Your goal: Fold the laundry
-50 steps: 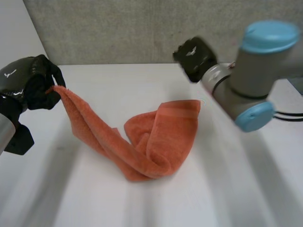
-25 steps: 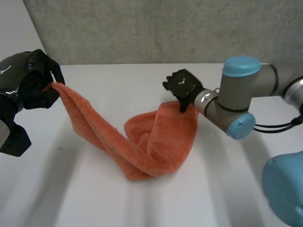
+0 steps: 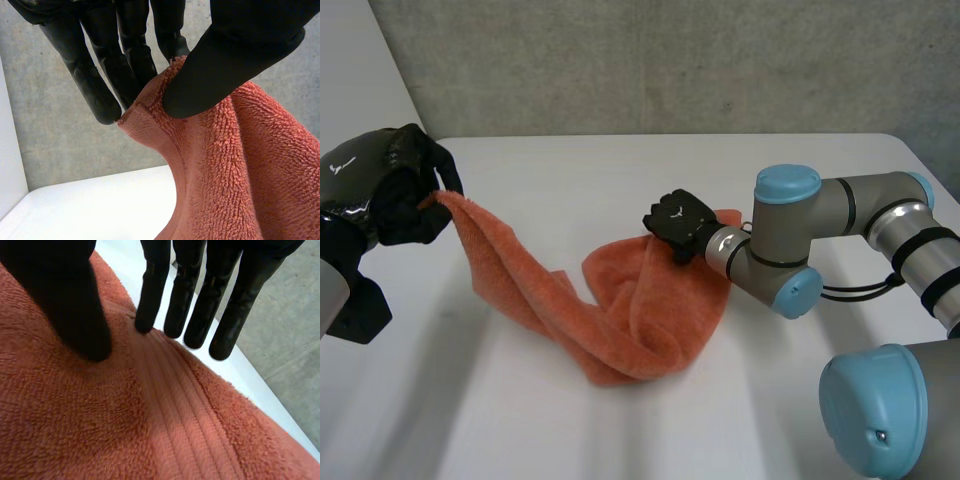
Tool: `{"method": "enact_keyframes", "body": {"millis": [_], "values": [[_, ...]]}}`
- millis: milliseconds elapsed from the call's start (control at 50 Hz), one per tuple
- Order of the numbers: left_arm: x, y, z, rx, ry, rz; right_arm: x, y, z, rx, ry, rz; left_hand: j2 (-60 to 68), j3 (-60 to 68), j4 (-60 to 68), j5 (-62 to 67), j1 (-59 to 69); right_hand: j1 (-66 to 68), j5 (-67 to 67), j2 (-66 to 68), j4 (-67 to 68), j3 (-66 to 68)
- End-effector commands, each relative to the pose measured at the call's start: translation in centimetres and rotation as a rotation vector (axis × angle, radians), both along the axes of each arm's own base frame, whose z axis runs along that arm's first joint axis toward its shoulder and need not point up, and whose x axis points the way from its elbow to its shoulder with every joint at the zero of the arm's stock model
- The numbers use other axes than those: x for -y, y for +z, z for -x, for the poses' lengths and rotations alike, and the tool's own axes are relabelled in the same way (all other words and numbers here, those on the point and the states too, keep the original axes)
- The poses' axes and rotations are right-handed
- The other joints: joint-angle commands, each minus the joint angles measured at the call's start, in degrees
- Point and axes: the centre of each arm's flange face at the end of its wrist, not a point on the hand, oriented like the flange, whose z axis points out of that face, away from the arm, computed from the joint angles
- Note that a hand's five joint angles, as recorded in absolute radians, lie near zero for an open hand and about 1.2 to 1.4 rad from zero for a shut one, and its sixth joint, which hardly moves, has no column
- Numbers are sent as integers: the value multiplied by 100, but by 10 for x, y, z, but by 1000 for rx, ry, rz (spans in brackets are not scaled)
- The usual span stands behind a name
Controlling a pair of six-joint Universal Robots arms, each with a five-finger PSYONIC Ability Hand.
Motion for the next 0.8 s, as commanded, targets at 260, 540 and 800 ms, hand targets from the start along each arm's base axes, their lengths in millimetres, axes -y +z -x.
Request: {"method": "enact_keyframes", "body": {"millis": [260,540,800], "values": [[2,4,-1,-3,8,17,12,111,25,120,-194,159,1031,1044,1022,1086,1186,3694,3159,2900,2984,2981],[0,1,-1,-1,4,5,18,57,21,66,-177,70,1031,1044,1022,1086,1186,-923,-1458,-1717,-1633,-1636],[1,-1,-1,0,4,-1,7,13,-1,45,-92,19,1031,1044,1022,1086,1186,-1364,-1898,-2157,-2073,-2076]]}}
